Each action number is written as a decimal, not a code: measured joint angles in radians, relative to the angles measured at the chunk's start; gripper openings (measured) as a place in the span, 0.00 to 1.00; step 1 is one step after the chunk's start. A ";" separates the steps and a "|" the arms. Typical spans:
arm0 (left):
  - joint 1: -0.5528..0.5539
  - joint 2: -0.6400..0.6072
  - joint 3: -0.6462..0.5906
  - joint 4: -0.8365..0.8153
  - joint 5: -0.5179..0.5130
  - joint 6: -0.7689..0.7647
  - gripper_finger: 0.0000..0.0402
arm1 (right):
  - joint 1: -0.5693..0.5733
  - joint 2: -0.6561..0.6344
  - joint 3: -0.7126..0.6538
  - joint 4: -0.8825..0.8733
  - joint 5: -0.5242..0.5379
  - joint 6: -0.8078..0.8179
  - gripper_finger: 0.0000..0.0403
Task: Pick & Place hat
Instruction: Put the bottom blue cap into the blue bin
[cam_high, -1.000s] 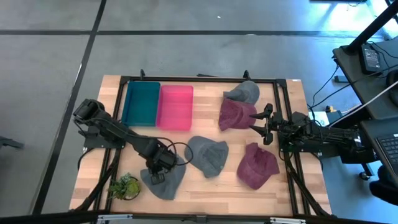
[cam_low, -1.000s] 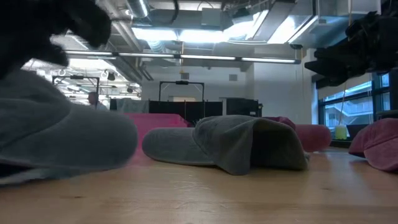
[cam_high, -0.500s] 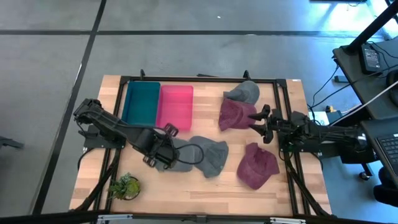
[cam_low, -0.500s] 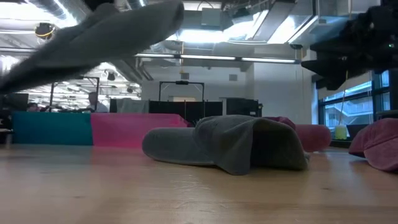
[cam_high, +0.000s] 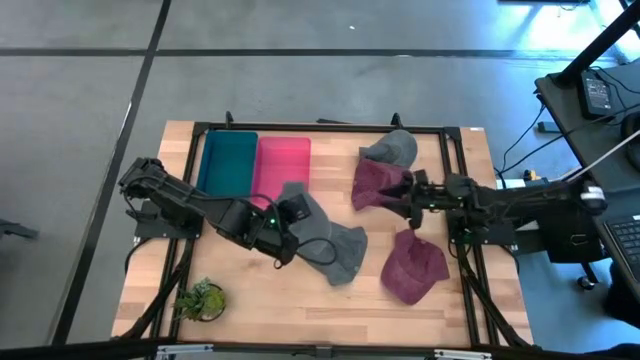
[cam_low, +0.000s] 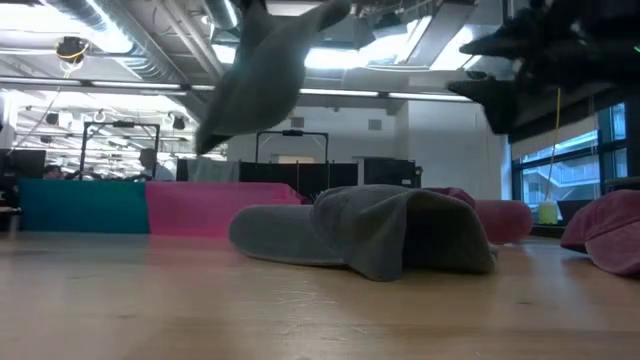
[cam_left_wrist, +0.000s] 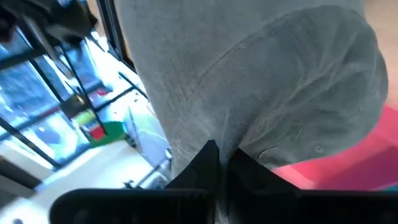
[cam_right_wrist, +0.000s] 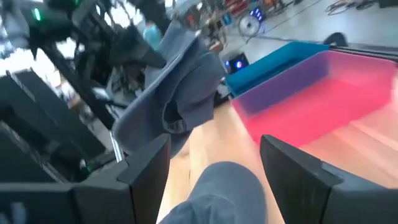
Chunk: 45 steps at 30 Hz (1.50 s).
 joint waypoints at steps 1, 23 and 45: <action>0.005 0.000 0.000 0.018 0.001 0.031 0.01 | 0.008 0.049 0.034 -0.004 0.000 -0.015 0.61; 0.028 0.005 -0.004 0.176 0.055 0.345 0.01 | 0.021 0.696 0.559 -0.027 -0.313 0.028 0.61; 0.020 0.005 -0.004 0.179 0.109 0.313 0.08 | 0.022 0.719 0.581 -0.037 -0.377 -0.048 0.04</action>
